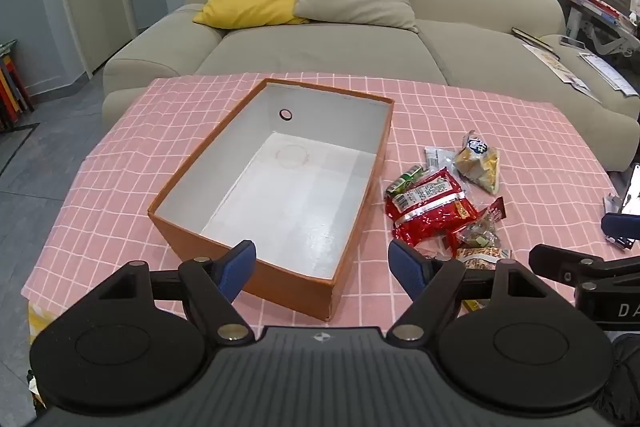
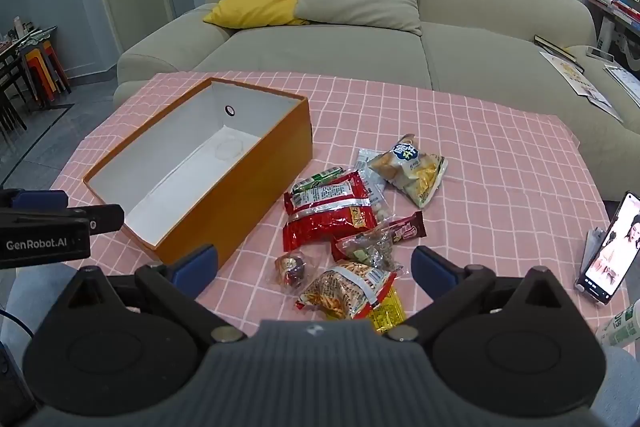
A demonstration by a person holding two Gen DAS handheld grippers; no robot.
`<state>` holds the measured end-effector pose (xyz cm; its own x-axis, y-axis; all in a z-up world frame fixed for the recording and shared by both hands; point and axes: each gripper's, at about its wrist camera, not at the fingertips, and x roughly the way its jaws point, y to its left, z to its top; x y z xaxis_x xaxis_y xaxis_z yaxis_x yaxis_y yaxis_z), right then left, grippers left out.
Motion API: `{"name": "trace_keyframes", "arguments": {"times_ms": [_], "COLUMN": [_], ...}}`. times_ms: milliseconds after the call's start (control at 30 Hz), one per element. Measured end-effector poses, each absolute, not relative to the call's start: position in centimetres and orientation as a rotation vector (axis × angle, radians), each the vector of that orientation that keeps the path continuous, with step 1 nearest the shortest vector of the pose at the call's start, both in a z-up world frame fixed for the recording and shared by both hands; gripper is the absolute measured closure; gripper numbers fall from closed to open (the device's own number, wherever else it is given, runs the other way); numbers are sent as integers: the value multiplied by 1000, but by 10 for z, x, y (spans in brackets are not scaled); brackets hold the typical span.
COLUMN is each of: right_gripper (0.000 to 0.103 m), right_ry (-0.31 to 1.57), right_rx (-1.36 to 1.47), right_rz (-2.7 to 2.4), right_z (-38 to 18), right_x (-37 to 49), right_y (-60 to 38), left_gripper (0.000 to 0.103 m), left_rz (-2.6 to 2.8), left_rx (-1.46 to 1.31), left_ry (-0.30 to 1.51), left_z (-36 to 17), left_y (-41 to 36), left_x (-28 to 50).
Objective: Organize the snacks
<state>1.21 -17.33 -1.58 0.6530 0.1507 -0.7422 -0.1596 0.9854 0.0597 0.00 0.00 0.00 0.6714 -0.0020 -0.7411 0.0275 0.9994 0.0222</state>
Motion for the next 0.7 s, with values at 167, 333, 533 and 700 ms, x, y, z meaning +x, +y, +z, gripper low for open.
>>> {"name": "trace_keyframes", "arguments": {"times_ms": [167,333,533,700], "right_gripper": [4,4,4,4], "right_ry": [841,846,858,860], "right_rx": [-6,-1,-2,-2], "right_rz": [172,176,174,174], "right_z": [-12,-18,-16,-16], "right_x": [12,8,11,11], "right_y": [-173,-174,-171,-171], "left_gripper": [15,15,15,15], "left_rz": [-29,-26,-24,-23], "left_rx": [23,27,28,27], "left_ry": [833,845,849,851], "left_z": [0,-2,-7,-7], "left_y": [0,2,3,2], "left_x": [-1,-1,2,2]}}
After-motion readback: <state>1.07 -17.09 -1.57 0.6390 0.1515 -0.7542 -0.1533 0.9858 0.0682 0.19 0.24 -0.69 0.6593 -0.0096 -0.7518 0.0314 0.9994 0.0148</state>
